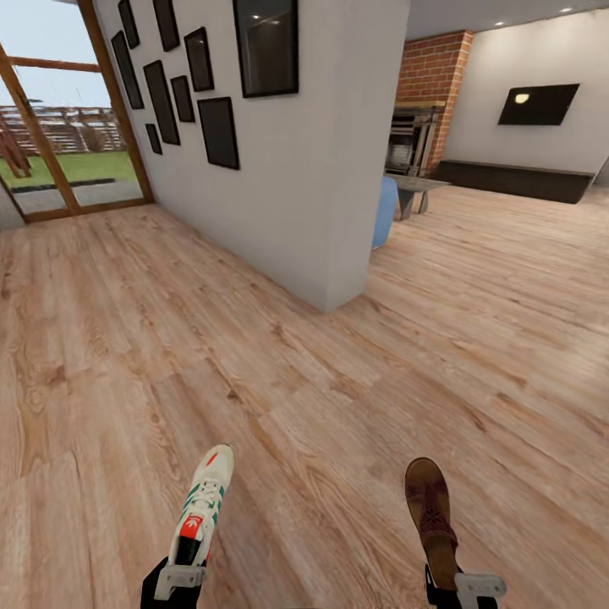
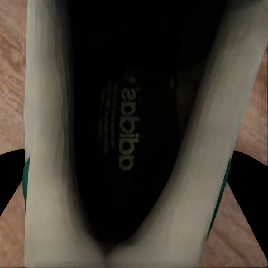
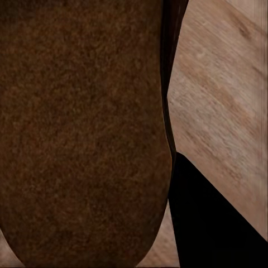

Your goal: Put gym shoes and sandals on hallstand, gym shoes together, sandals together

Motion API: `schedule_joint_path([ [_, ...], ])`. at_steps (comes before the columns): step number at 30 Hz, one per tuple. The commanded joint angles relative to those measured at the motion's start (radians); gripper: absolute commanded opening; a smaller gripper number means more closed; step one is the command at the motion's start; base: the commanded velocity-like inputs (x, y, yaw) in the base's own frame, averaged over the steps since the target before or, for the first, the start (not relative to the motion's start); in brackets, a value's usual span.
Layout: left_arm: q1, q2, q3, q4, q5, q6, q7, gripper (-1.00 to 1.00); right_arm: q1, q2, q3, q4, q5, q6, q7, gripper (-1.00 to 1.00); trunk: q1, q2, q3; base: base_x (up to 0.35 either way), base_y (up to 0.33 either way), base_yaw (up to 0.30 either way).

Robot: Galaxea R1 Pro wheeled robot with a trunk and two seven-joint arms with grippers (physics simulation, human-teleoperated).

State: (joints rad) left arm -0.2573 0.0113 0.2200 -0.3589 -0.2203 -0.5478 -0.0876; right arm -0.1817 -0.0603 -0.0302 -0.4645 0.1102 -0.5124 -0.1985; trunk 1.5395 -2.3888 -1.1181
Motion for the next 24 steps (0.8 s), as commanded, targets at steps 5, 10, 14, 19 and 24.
schedule_joint_path([
  [5, 0.0, -0.001, 0.008, 0.0, -0.003, -0.004, -0.009, -1.0, -0.001, 0.0, -0.002, 0.001, 0.008, -0.002, -0.004, -1.0, 0.0, 0.0, 0.002, 0.0, 0.0, -0.291],
  [10, 0.0, -0.001, 0.008, 0.0, -0.002, -0.004, -0.009, -1.0, -0.001, 0.0, -0.002, 0.001, 0.008, -0.002, -0.004, -1.0, 0.0, 0.0, 0.005, 0.0, 0.0, -0.291],
  [14, 0.0, -0.001, 0.008, 0.0, -0.002, -0.003, -0.009, -1.0, -0.001, 0.0, -0.002, 0.001, 0.008, -0.001, -0.004, -1.0, -0.016, 0.028, 0.02, 0.0, 0.0, -0.291],
  [19, 0.0, -0.002, 0.008, 0.0, -0.002, -0.004, -0.009, -1.0, -0.001, 0.0, -0.002, 0.001, 0.008, -0.002, -0.004, -1.0, -0.019, 0.035, 0.026, 0.0, 0.0, -0.291],
  [24, 0.0, -0.002, 0.007, 0.0, -0.002, -0.006, -0.009, -1.0, -0.001, 0.0, -0.002, 0.001, 0.008, -0.002, -0.004, -1.0, -0.019, 0.035, 0.029, 0.0, 0.0, -0.291],
])
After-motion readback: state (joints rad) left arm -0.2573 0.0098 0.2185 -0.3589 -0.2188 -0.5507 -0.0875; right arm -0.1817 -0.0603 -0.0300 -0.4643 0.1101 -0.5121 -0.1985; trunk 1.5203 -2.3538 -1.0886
